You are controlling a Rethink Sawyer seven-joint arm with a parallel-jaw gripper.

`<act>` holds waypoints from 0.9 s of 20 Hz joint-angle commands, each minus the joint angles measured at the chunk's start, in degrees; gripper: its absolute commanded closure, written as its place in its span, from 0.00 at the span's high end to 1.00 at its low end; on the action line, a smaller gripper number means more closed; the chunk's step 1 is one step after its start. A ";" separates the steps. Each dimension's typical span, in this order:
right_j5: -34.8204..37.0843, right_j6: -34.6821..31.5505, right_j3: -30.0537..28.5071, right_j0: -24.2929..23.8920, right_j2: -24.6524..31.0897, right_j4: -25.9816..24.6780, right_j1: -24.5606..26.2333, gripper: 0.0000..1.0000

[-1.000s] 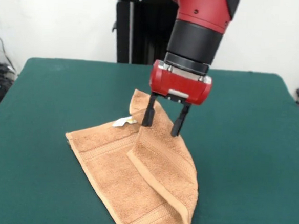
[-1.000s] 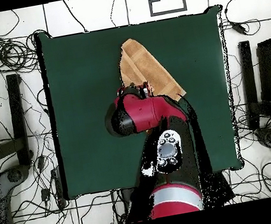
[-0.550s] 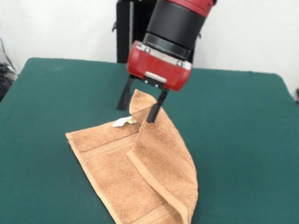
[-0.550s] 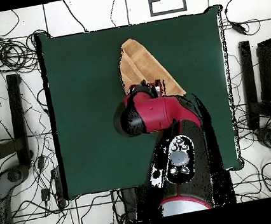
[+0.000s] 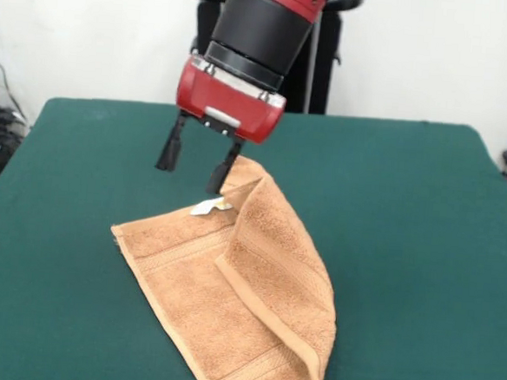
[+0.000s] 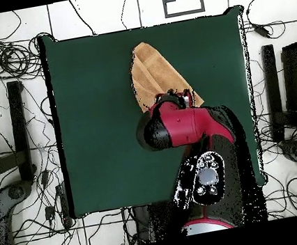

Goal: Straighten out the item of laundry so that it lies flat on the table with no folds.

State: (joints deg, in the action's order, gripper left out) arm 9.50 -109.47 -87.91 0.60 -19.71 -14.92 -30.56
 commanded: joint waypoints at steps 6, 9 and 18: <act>-7.94 -10.32 -6.92 2.03 -0.97 -0.65 10.02 1.00; -8.89 -10.28 -6.93 2.31 -1.37 -0.02 10.69 1.00; -11.06 -9.96 -5.42 3.47 -2.17 1.87 12.54 1.00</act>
State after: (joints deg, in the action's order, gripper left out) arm 1.41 -109.47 -90.80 1.72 -24.67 -14.87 -21.36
